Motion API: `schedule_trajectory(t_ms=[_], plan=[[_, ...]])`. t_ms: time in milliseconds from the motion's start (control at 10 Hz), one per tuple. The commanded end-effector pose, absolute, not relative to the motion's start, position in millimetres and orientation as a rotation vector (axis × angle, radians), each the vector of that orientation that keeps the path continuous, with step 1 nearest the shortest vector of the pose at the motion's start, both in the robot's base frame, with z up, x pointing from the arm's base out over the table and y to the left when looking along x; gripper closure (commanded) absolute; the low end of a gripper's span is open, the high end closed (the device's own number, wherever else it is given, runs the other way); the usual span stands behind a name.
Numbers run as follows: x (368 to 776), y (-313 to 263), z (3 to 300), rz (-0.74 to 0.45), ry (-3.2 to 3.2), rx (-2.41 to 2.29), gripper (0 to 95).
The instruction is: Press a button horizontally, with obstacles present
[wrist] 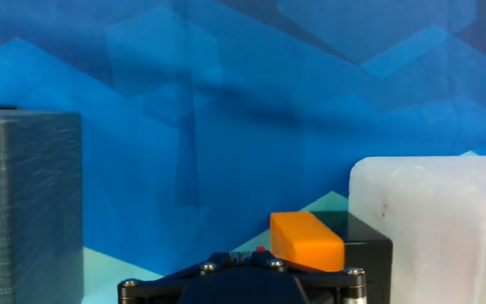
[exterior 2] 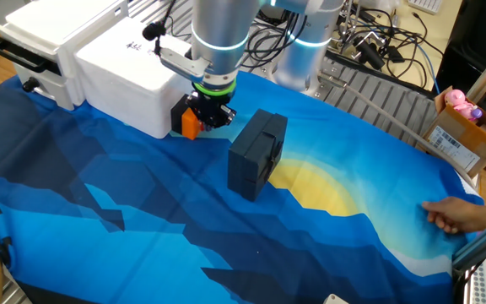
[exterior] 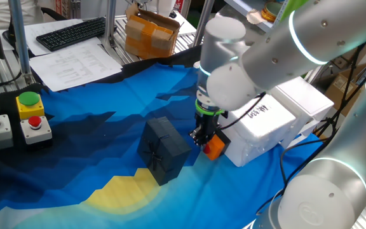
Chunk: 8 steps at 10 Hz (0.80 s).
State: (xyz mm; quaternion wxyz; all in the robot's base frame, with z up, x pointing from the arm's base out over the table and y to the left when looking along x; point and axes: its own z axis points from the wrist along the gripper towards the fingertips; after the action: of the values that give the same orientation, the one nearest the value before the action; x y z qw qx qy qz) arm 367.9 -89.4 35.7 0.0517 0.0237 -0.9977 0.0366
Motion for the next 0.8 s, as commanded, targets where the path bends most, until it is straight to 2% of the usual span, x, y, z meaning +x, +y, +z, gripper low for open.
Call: schedule_trajectory(t_ms=[100, 200, 300, 400, 600, 800], plan=[[368, -101, 41, 0.052, -3.046, 0.019, 95.0], [369, -90, 46, 0.015, -3.048, -0.019, 95.0], [368, -81, 51, -0.091, -3.046, -0.069, 95.0], [367, -75, 53, -0.018, -3.049, -0.042, 95.0], [365, -68, 52, 0.029, -3.060, -0.040, 95.0], [368, -65, 54, 0.017, -3.066, -0.063, 95.0]])
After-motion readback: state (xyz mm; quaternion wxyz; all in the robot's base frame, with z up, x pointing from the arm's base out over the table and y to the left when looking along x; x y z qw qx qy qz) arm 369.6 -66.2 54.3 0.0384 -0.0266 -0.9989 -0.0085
